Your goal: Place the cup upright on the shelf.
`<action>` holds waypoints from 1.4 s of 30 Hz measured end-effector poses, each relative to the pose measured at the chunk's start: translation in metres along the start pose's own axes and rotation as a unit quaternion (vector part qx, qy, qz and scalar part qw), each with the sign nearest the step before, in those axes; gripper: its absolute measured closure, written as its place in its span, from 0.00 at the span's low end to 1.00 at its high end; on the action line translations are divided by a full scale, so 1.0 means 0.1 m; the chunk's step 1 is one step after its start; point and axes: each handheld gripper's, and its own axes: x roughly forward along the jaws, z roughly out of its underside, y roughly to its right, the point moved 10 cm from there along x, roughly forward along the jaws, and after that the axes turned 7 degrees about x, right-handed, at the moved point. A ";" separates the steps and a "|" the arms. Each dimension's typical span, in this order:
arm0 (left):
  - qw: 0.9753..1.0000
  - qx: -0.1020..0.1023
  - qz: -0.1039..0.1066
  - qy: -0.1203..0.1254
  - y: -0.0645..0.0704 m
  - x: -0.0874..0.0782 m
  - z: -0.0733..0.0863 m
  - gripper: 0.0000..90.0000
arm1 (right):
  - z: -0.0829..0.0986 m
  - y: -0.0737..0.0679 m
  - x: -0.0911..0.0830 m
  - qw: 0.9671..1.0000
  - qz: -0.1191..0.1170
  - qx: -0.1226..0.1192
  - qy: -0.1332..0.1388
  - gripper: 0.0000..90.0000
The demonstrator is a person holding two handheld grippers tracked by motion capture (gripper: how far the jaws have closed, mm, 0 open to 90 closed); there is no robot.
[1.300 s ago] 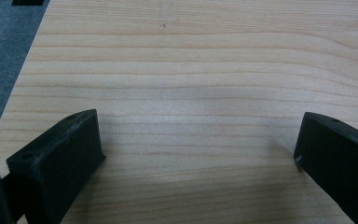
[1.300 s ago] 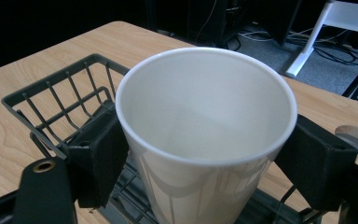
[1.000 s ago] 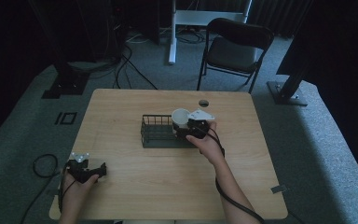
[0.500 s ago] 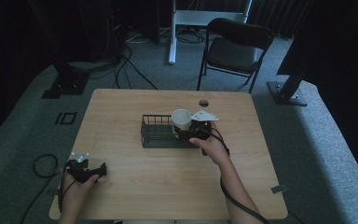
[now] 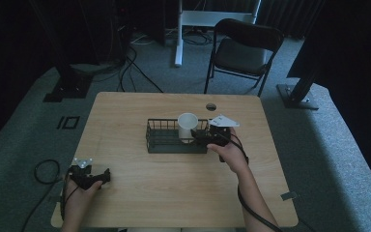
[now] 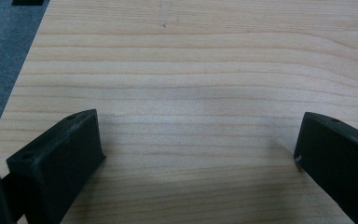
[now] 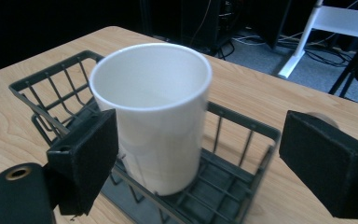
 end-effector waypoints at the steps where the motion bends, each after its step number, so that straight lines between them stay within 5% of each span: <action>1: 1.000 0.000 0.000 0.000 0.00 0.00 0.00 0.01 | 0.01 0.02 -0.02 1.000 0.003 0.002 0.001 0.13; 22: 1.000 0.002 0.000 -0.001 0.00 0.00 0.00 0.01 | 0.33 0.49 -0.34 0.999 0.043 0.023 -0.001 0.13; 42: 1.000 0.001 0.000 -0.001 0.00 0.00 0.00 0.01 | 0.75 0.75 -0.36 0.996 0.076 0.047 -0.026 0.13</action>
